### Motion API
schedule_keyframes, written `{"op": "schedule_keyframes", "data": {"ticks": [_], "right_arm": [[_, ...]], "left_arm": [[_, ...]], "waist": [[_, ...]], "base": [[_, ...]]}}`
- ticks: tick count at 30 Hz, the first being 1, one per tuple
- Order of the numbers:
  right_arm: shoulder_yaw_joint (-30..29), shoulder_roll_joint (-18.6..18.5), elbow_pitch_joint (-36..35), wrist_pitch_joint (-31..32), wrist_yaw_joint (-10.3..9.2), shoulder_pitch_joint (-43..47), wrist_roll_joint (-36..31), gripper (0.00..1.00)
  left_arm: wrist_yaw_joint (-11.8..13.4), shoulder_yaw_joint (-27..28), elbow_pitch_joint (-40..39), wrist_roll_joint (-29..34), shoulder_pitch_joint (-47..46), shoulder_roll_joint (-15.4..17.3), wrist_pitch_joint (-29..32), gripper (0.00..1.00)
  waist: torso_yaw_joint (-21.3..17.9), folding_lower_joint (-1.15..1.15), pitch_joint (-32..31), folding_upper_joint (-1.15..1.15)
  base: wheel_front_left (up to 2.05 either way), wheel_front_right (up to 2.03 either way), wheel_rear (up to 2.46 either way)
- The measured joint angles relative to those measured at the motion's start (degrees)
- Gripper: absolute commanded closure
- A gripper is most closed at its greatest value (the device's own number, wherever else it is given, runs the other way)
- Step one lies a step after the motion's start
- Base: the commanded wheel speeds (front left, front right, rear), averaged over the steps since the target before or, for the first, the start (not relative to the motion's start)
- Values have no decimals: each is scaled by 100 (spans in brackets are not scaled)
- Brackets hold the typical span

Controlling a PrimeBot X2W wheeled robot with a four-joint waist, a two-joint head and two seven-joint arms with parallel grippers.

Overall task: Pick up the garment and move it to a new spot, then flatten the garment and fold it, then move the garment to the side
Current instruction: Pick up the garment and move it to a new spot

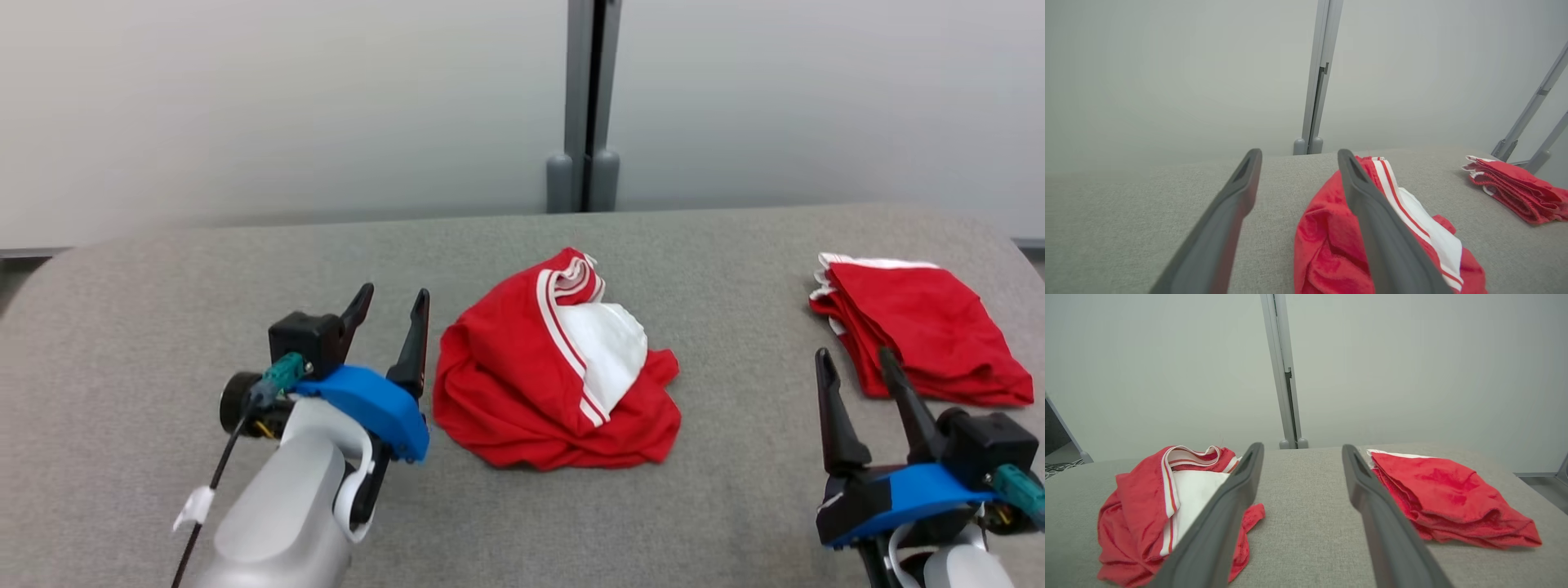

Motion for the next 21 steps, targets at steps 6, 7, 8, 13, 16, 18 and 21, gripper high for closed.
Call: {"op": "schedule_keyframes", "data": {"ticks": [6,7,8,13,16,18,21], "right_arm": [[78,0,-27,2,0,282,-16,0],[112,2,-22,-7,0,311,-13,0],[143,2,-22,-14,0,342,0,0],[271,0,1,-73,0,516,108,0],[341,2,33,-116,0,576,167,0],[360,1,68,-120,0,642,178,0],[501,2,76,-120,0,649,192,0]], "left_arm": [[222,328,-634,85,727,86,0,0],[275,393,-750,85,868,107,0,0],[316,454,-845,91,1007,123,0,0],[532,750,-1334,172,1657,164,0,0],[658,904,-1585,193,2032,162,0,0],[709,984,-1753,194,2259,147,0,0],[776,1034,-1946,240,2524,133,0,0]], "waist": [[221,1,-232,0],[248,0,-248,0],[275,0,-265,0],[337,0,-320,0],[339,0,-344,0],[326,1,-357,0],[300,0,-373,0]], "base": [[0,0,0],[0,0,0],[0,0,0],[0,0,0],[0,0,0],[0,0,0],[0,0,0]]}}
